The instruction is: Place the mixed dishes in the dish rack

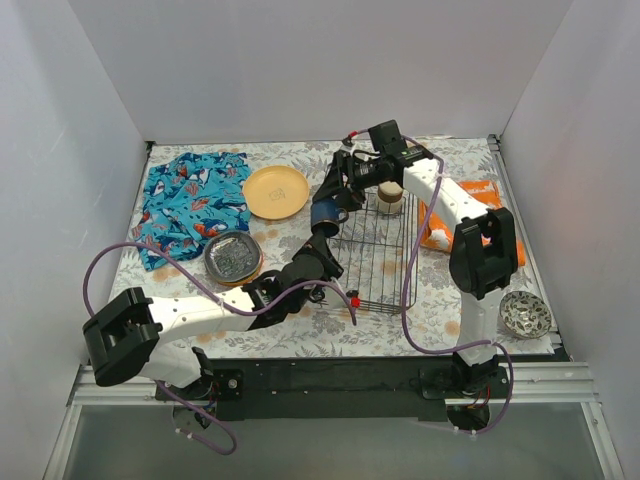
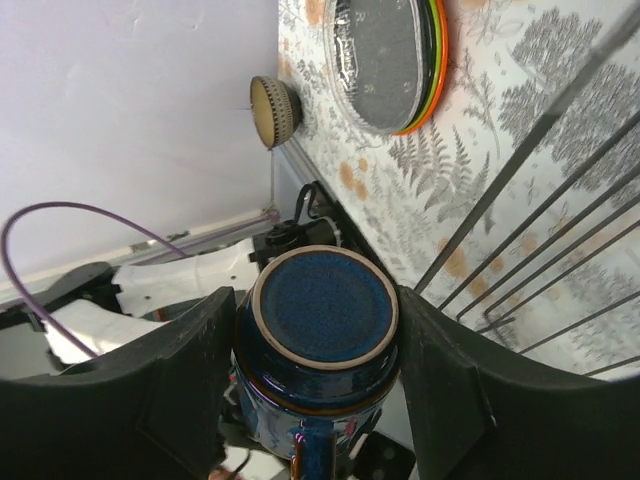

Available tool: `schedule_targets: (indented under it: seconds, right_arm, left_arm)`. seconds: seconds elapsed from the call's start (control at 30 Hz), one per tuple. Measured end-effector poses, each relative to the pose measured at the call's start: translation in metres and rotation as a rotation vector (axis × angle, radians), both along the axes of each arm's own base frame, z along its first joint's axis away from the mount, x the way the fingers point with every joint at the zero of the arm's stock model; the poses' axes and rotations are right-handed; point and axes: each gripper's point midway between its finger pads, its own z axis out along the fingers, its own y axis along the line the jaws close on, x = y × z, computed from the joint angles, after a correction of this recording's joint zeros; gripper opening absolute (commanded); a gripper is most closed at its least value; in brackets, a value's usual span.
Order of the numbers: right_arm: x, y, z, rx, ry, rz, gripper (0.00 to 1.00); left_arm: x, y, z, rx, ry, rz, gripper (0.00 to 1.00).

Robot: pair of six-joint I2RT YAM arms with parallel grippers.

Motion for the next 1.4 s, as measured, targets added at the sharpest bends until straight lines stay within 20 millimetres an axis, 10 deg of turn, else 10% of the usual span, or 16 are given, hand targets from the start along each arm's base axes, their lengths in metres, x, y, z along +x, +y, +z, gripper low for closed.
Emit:
schedule_targets:
  seconds: [0.2,0.67,0.97,1.4]
  right_arm:
    - [0.021,0.002,0.016,0.027,-0.192,0.033,0.15]
    - [0.122,-0.017,0.043,-0.123,-0.889,-0.040,0.14]
    - [0.154,-0.034,-0.001,-0.245,-1.111,-0.104,0.12]
    - [0.178,-0.039,0.039,-0.104,-1.426,-0.095,0.15]
  left_arm:
    - [-0.002,-0.004,0.010,-0.141,0.071,0.035,0.63]
    - [-0.079,0.038,0.128,-0.800,0.366,-0.129,0.79]
    - [-0.076,0.060,0.101,-0.818,0.433,0.026,0.79]
    - [-0.075,0.069,0.053,-0.797,0.525,0.148,0.79]
